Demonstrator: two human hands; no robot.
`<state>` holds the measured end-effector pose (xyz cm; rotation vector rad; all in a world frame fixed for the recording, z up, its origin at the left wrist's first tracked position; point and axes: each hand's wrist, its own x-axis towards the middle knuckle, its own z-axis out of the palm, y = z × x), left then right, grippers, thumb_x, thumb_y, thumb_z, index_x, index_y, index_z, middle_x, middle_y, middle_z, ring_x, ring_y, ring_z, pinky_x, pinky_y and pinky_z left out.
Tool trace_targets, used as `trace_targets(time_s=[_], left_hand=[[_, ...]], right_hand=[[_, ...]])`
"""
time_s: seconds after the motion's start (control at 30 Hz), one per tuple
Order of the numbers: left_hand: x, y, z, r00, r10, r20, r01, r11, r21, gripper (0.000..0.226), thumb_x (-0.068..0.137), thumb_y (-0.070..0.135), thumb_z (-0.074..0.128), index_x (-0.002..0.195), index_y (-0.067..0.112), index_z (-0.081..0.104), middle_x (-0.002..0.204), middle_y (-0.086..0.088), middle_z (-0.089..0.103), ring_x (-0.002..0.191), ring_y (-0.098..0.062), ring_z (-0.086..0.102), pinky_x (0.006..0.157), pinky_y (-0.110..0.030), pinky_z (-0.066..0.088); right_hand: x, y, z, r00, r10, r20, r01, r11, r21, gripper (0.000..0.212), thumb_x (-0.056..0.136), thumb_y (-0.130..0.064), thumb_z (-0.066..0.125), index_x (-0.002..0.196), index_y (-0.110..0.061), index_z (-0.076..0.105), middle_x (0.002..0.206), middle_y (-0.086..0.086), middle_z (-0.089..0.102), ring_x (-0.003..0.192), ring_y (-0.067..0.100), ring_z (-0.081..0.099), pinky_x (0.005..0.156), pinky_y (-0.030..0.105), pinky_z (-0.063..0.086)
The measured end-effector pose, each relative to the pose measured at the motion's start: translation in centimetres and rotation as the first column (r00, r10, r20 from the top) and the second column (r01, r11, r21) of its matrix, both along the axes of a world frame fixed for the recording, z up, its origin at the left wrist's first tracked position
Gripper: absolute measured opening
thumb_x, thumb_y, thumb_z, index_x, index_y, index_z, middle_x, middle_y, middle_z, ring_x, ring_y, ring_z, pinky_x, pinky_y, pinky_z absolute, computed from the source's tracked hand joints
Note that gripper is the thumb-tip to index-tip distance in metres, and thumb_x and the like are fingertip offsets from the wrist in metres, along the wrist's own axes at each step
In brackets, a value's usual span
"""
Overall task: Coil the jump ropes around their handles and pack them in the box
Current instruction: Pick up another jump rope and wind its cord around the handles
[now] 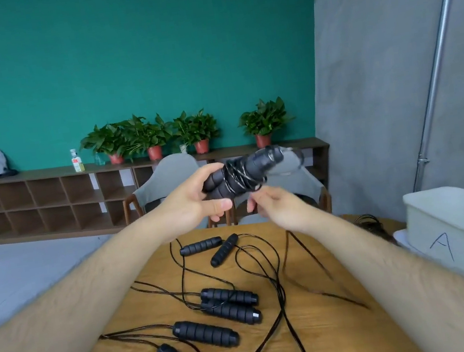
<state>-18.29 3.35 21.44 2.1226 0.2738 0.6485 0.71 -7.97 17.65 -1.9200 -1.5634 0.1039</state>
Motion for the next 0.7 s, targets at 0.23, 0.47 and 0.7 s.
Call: trace_targets(time_s=[0.23, 0.47, 0.7], left_hand=[[2.0, 2.8, -0.6, 0.931, 0.365, 0.005, -0.356, 0.906, 0.227, 0.057, 0.093, 0.014, 0.072, 0.141, 0.023, 0.043, 0.131, -0.006, 0.051, 0.109, -0.019, 0.057, 0.098, -0.036, 0.048], [1.7, 3.6, -2.8, 0.838, 0.513, -0.185, -0.308, 0.725, 0.616, 0.061, 0.094, 0.002, 0.057, 0.15, 0.01, 0.032, 0.127, -0.009, 0.035, 0.099, -0.031, 0.056, 0.089, -0.045, 0.049], [0.4, 1.3, -3.3, 0.878, 0.291, -0.38, -0.021, 0.817, 0.577, 0.065, 0.094, 0.003, 0.064, 0.145, 0.025, 0.03, 0.121, 0.013, 0.034, 0.102, -0.019, 0.058, 0.087, -0.04, 0.052]], right_hand=[[-4.6, 0.4, -2.2, 0.982, 0.057, 0.179, -0.016, 0.974, -0.225, 0.029, 0.108, -0.039, 0.033, 0.088, -0.023, 0.046, 0.081, -0.004, 0.052, 0.078, 0.016, 0.053, 0.072, 0.036, 0.043], [-6.0, -0.1, 2.2, 0.844, 0.09, 0.529, -0.014, 0.989, -0.146, 0.016, 0.105, -0.024, 0.047, 0.094, -0.015, 0.053, 0.077, -0.005, 0.047, 0.077, 0.018, 0.051, 0.066, 0.031, 0.038], [-2.6, -0.2, 5.8, 0.629, 0.019, 0.777, -0.062, 0.998, 0.026, 0.03, 0.102, -0.048, 0.047, 0.1, -0.022, 0.062, 0.093, -0.003, 0.058, 0.079, 0.021, 0.053, 0.058, 0.033, 0.033]])
